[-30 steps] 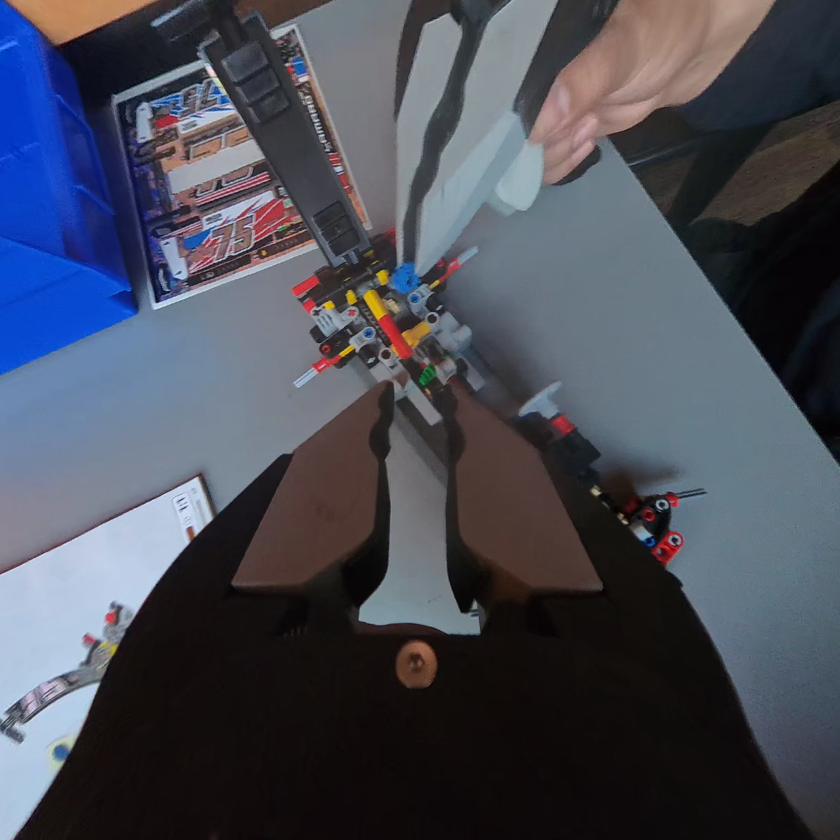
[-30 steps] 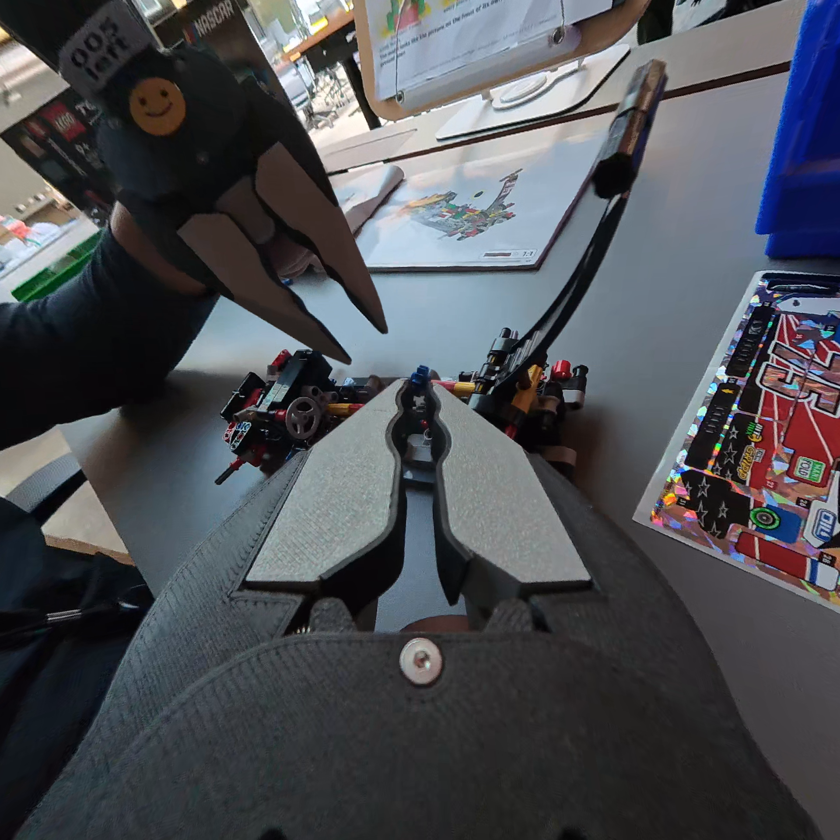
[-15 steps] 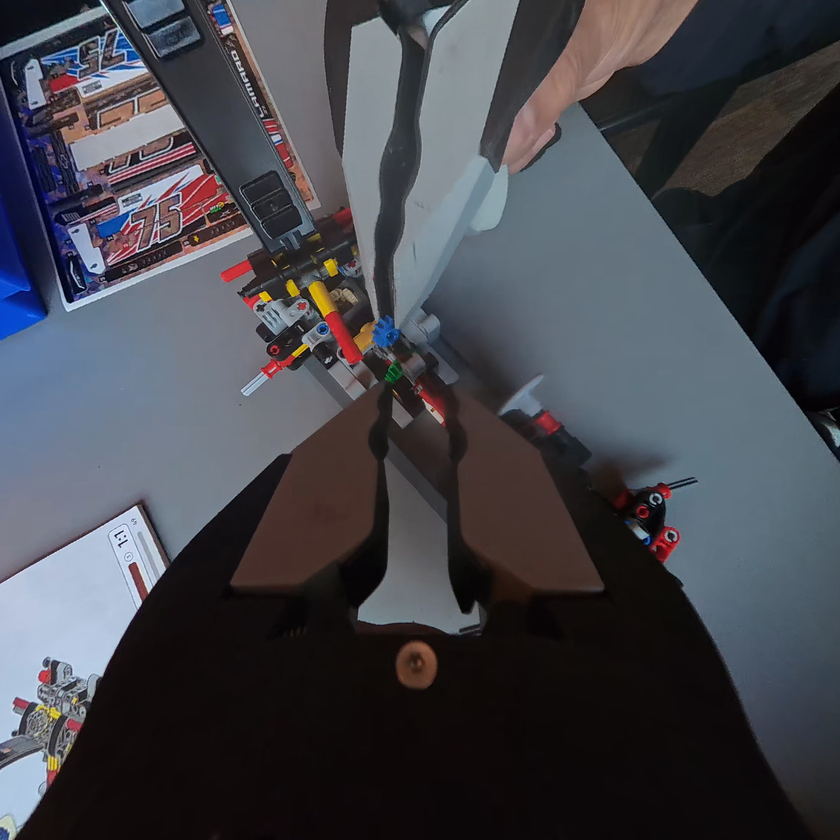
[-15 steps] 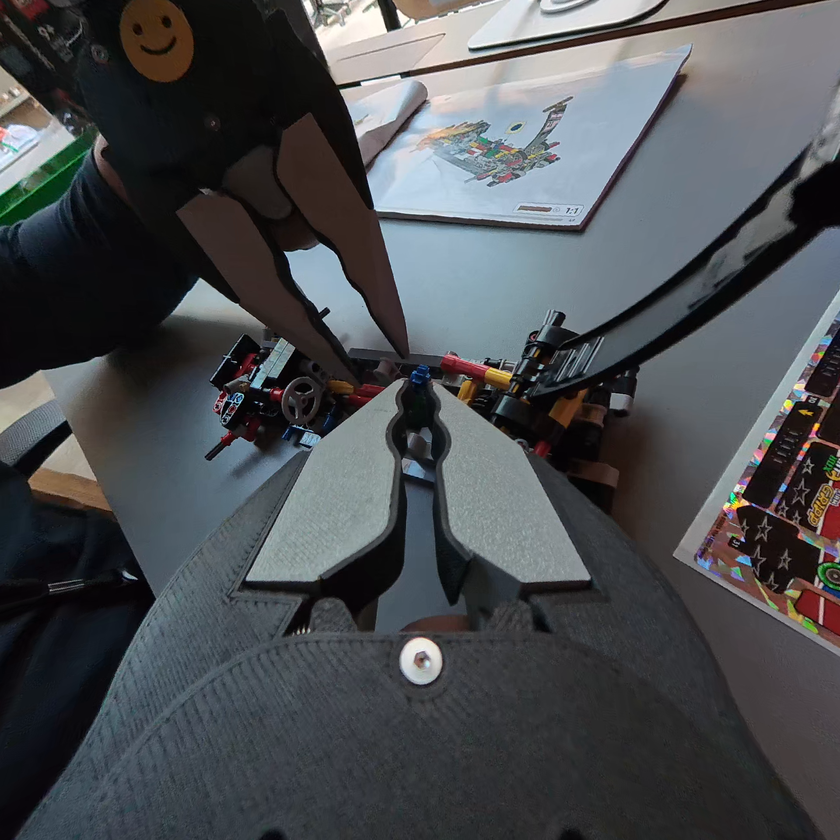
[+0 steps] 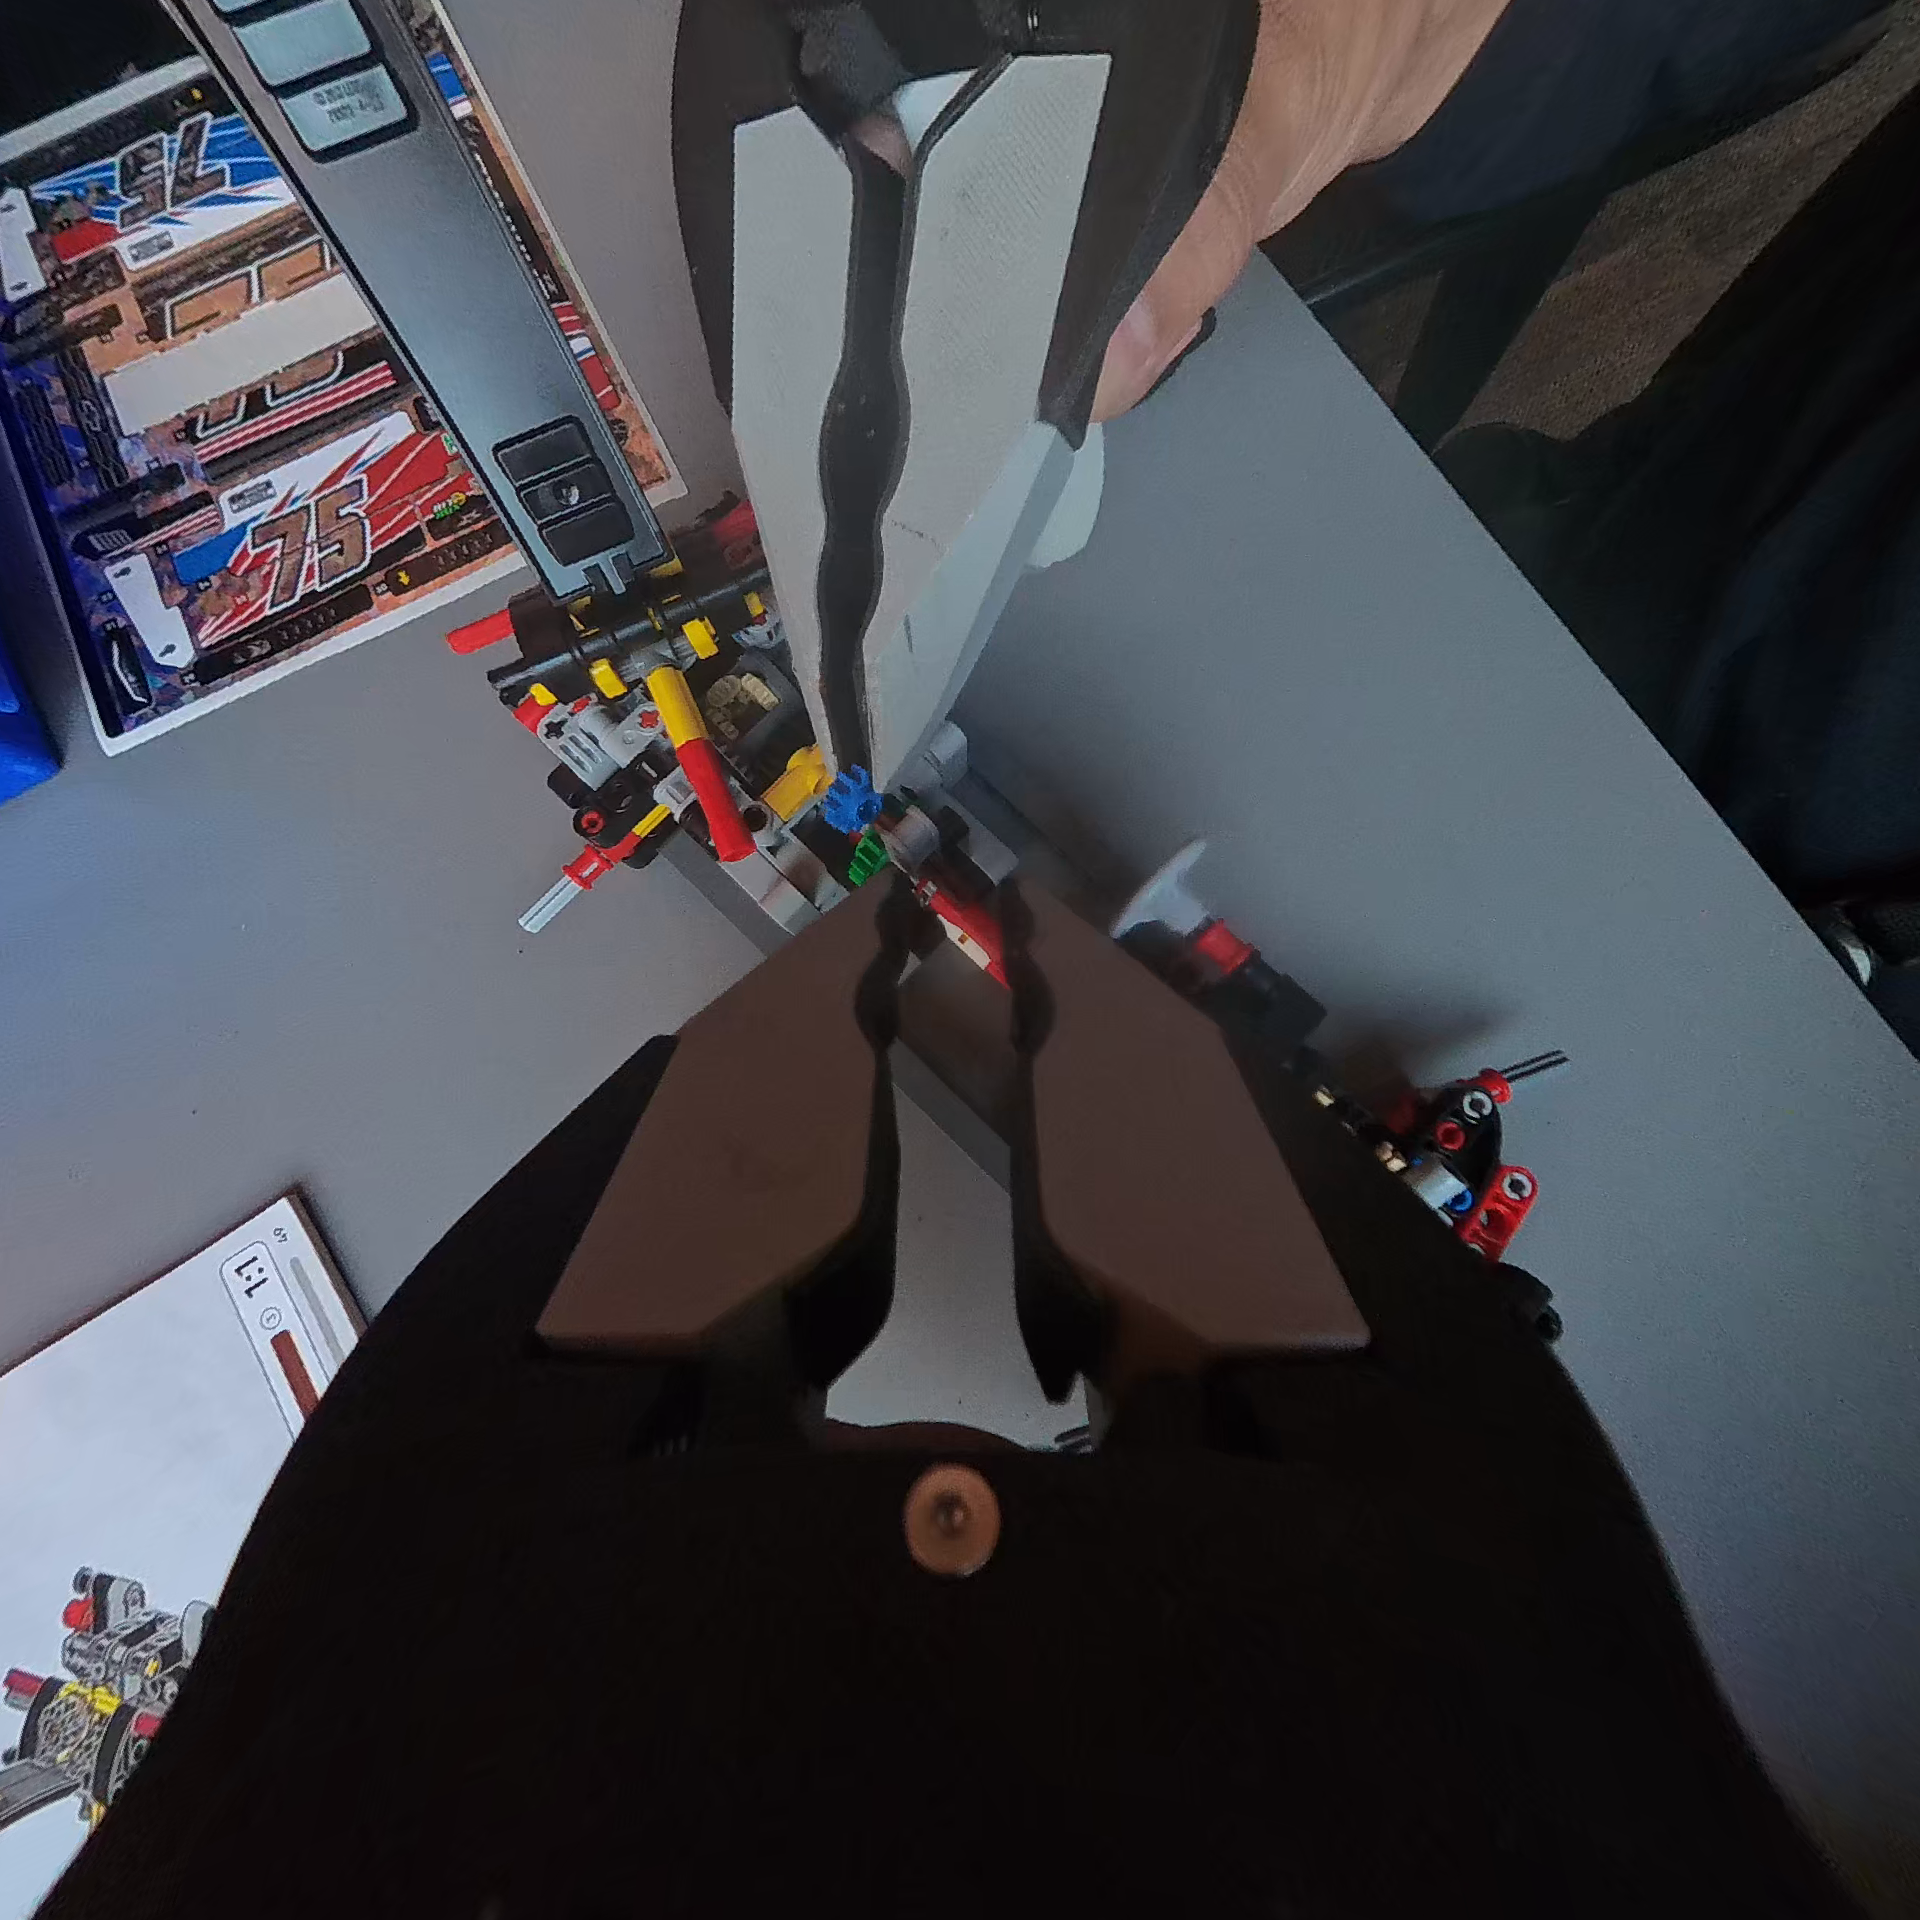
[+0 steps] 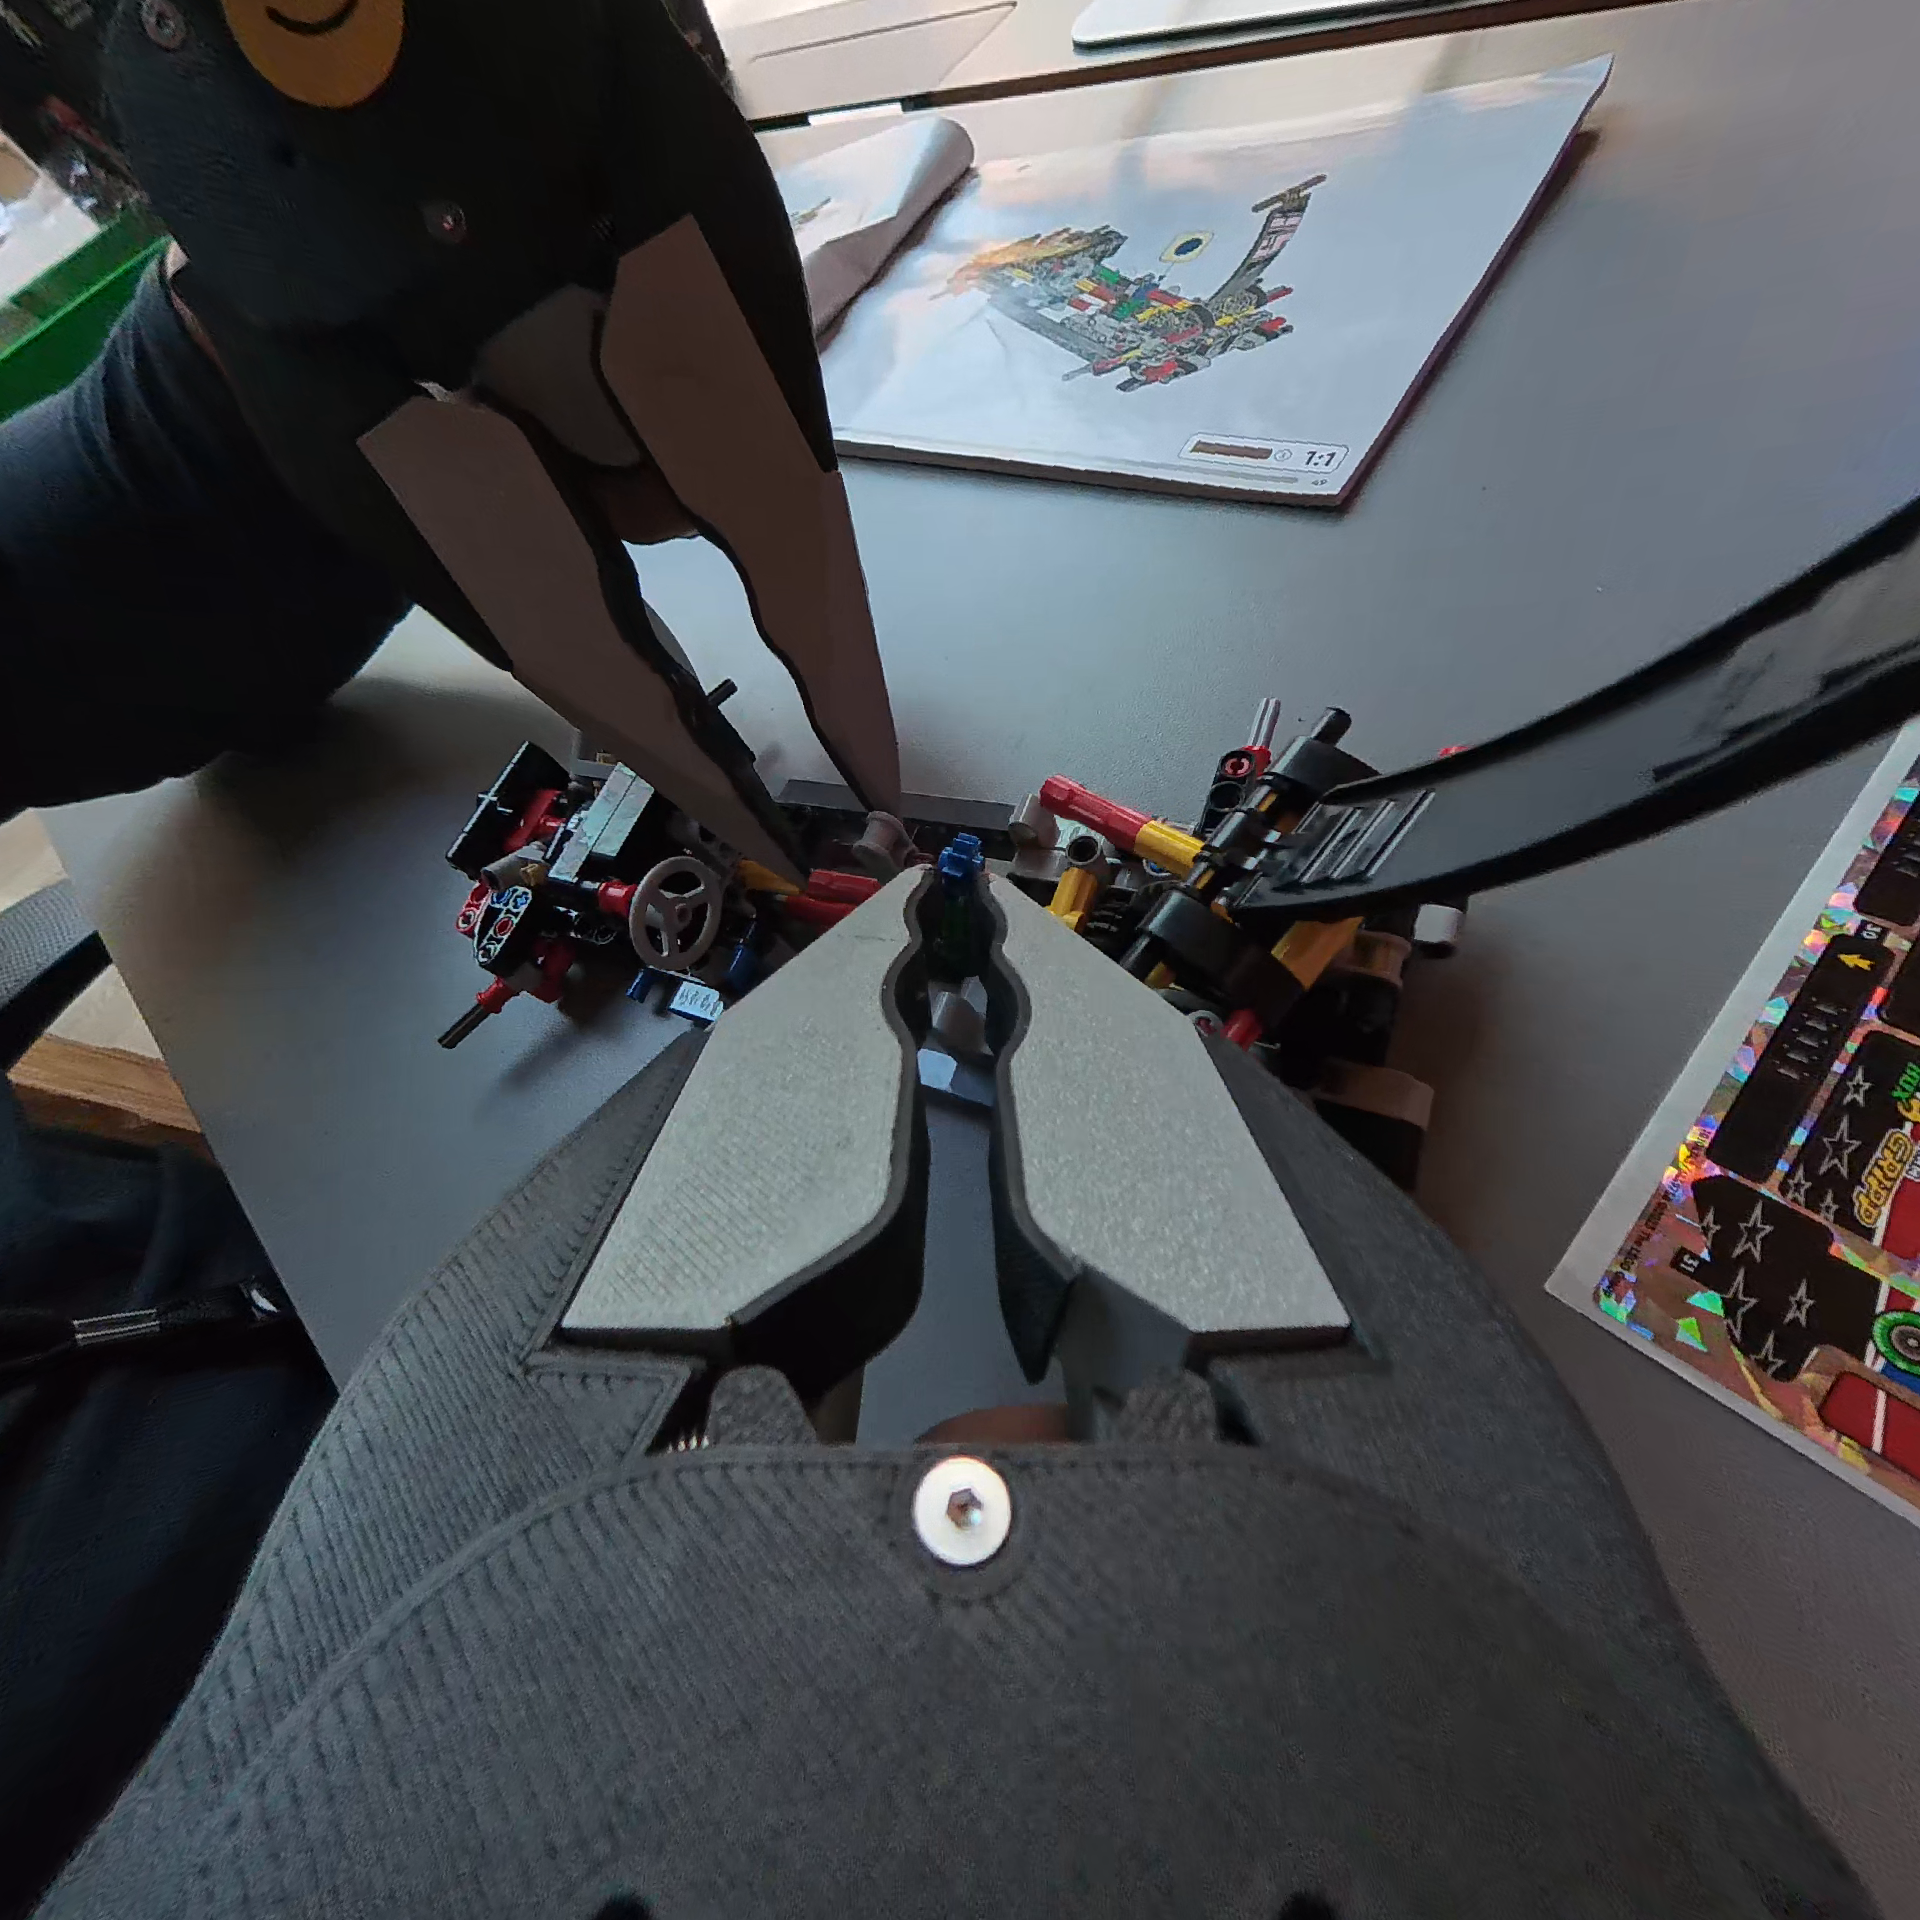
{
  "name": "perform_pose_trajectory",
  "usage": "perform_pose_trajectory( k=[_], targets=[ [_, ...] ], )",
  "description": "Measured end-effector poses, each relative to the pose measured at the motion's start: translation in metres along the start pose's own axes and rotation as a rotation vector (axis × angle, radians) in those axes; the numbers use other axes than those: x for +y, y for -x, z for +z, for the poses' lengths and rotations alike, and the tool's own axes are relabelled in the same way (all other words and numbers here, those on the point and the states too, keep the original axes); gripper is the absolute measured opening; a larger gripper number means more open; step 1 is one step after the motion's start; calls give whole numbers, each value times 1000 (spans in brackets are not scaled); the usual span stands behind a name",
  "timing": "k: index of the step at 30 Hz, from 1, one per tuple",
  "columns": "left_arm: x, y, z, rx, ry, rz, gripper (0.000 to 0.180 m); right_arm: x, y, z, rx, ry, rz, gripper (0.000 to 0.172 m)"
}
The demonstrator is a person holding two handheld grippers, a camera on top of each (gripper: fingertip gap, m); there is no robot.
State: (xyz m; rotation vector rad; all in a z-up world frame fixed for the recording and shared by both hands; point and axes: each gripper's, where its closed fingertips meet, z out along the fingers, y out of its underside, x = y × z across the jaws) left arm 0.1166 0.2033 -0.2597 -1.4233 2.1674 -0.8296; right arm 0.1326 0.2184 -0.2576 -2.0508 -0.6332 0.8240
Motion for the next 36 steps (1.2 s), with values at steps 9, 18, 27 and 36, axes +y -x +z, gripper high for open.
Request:
perform_pose_trajectory(
  k=[9, 18, 27, 36],
  targets=[
    [1, 0, -1, 8, -4, 8, 17, 0, 1, -1, 0, -6, 0, 3],
    [7, 2, -2, 32, 3, 22, 19, 0, 2, 1, -10, -5, -7, 3],
    [3, 7, 3, 49, -40, 8, 16, 2, 1, 1, -6, 13, -21, 3],
    [3, 7, 4, 61, -46, 11, 16, 1, 0, 0, -10, 8, -23, 2]
  ],
)
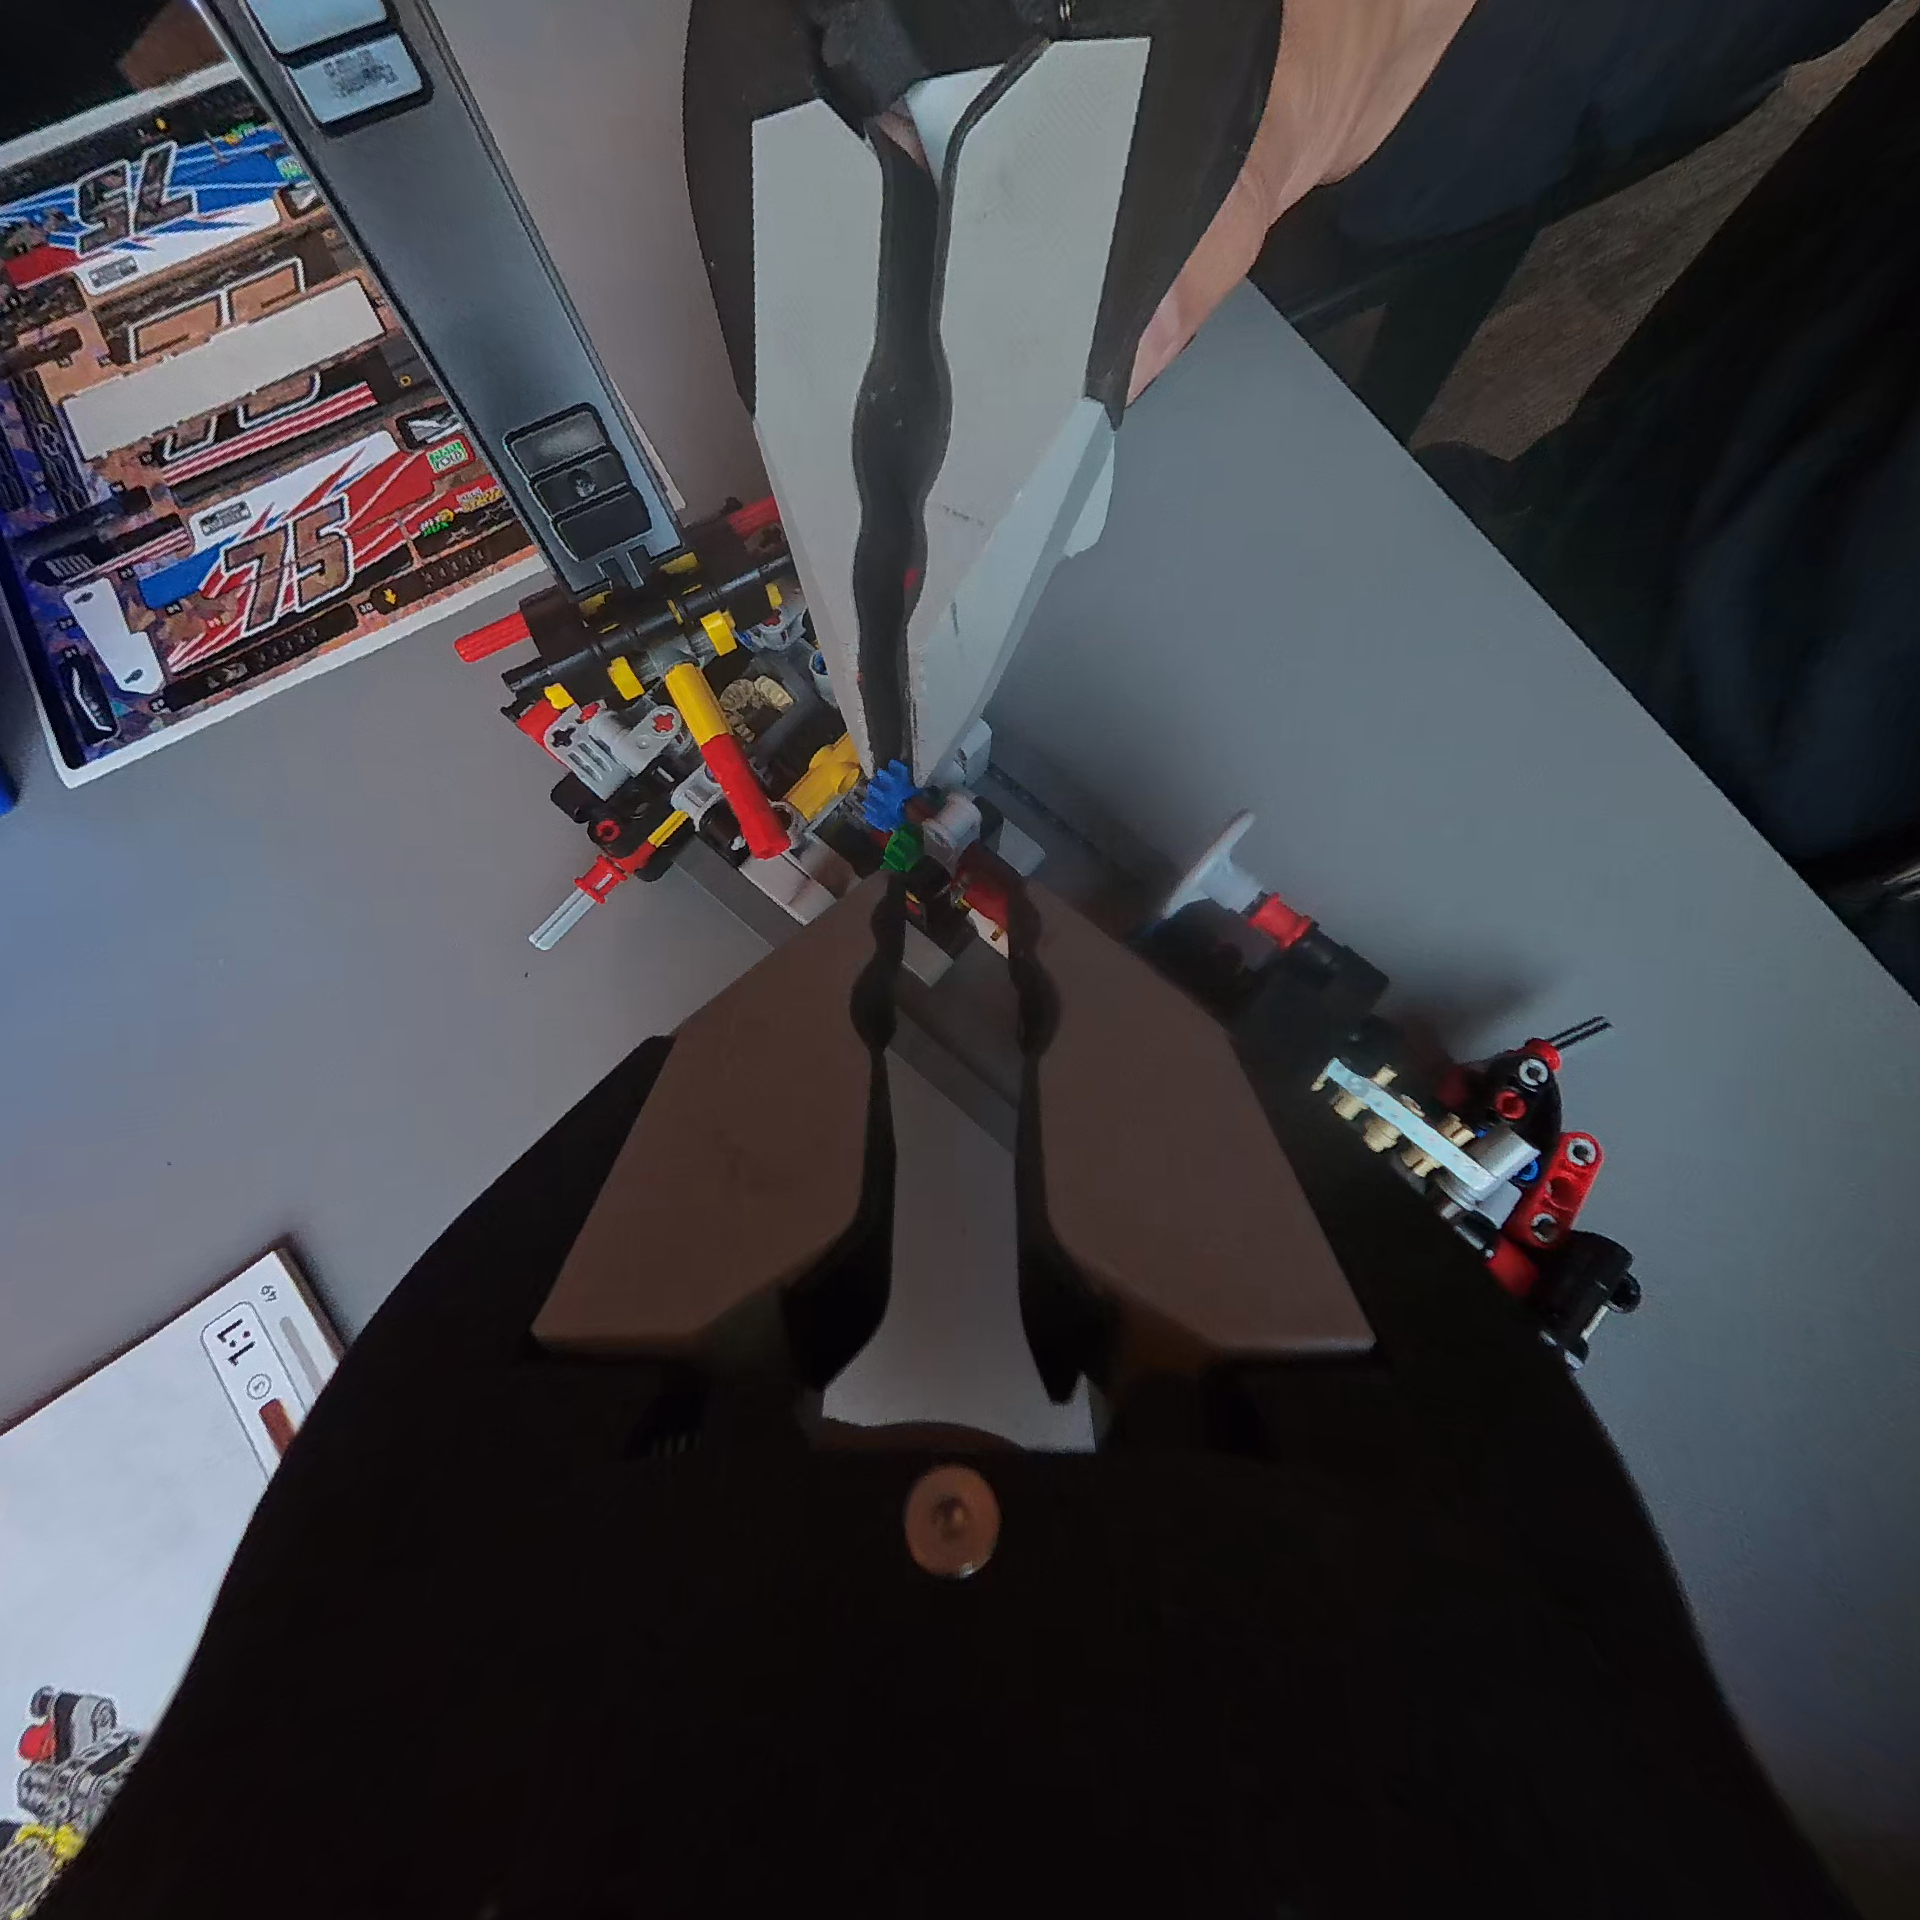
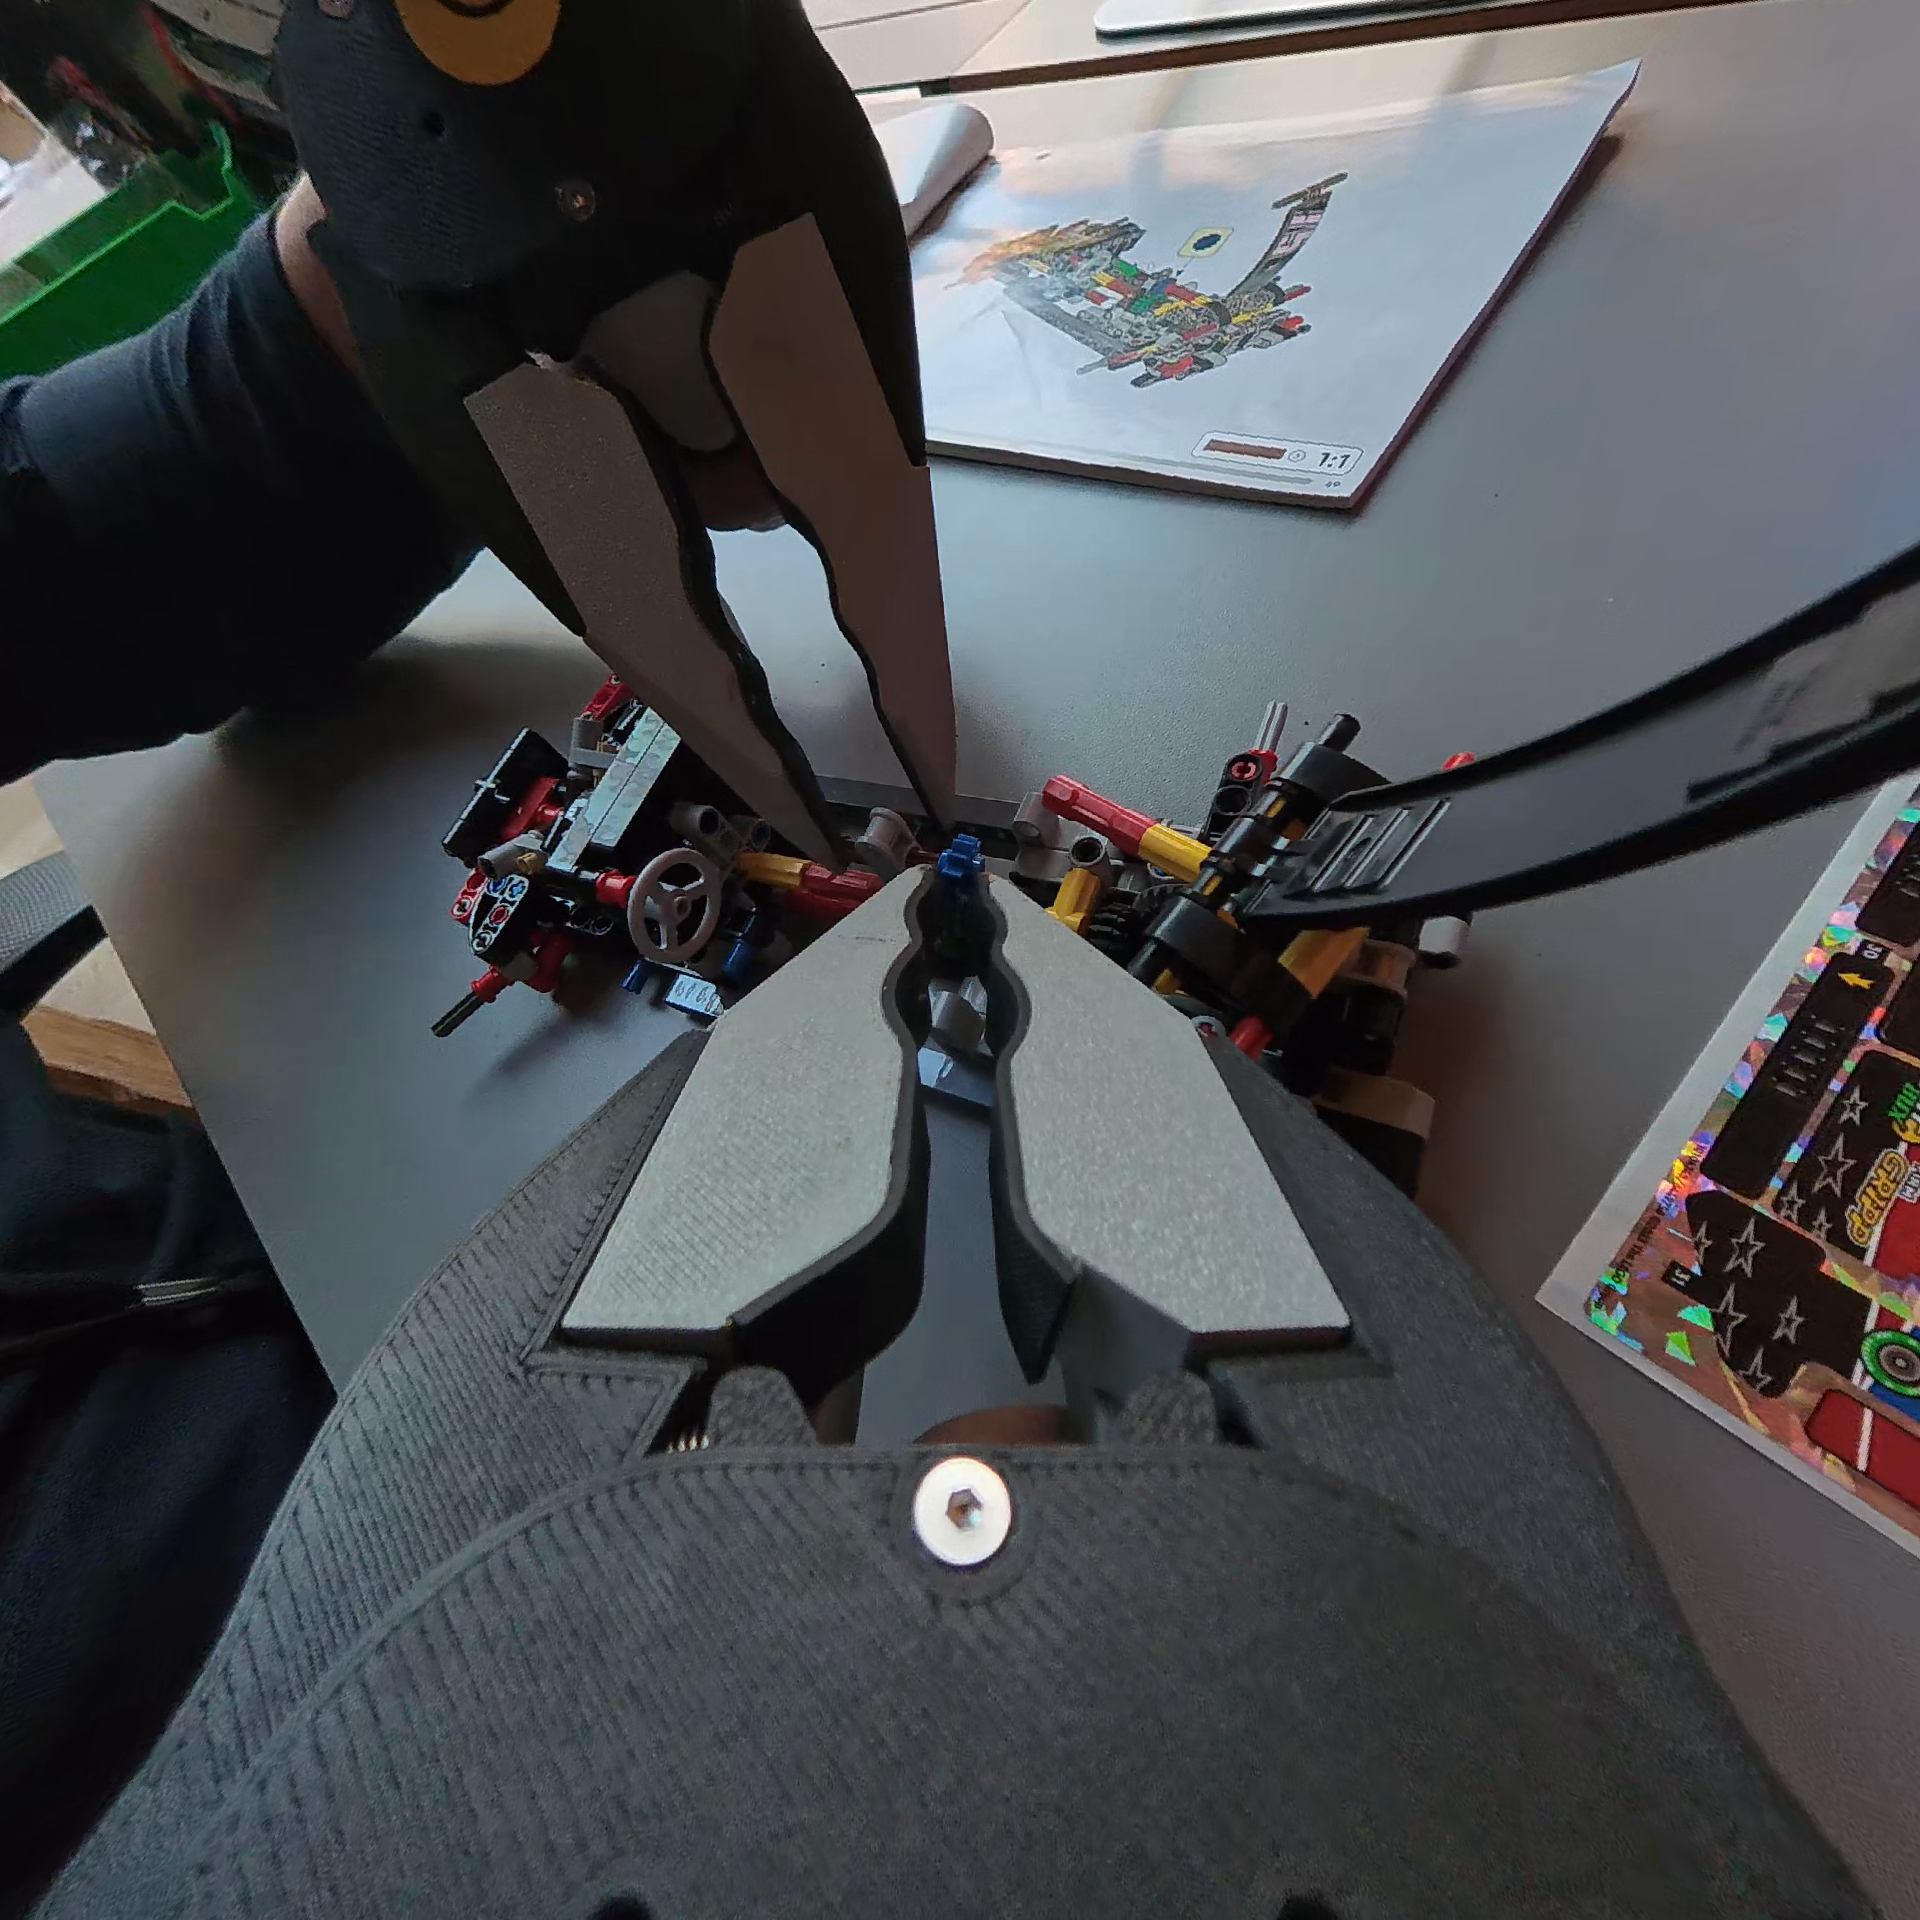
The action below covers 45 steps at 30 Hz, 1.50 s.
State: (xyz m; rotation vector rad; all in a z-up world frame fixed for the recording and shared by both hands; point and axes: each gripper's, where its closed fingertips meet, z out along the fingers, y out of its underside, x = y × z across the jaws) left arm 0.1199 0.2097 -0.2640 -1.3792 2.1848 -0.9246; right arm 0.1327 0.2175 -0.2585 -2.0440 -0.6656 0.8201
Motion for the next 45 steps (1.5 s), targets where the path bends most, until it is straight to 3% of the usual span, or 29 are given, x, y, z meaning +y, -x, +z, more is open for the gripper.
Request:
perform_pose_trajectory(
  k=[22, 27, 31, 35, 40, 45],
  targets=[
    [-5, -4, 5, 25, -1, -155, 14, 6, 0, -7, 68, 8, -81, 2],
    [-5, -4, 4, -26, 36, -163, 14, 6, 0, -8, 53, 6, -61, 2],
    [-10, -7, -7, -35, 23, -194, 21, 5, 1, -9, 29, -8, -31, 2],
    [-16, -12, -14, -18, -6, -247, 9, 4, 1, -9, 24, -11, -24, 2],
    [-3, -15, -1, -9, 65, -272, 13, 5, 2, -8, 18, -5, -17, 2],
    [-7, -14, 2, 13, 34, -279, 6, 4, 1, -9, 19, -9, -14, 2]
  ],
)
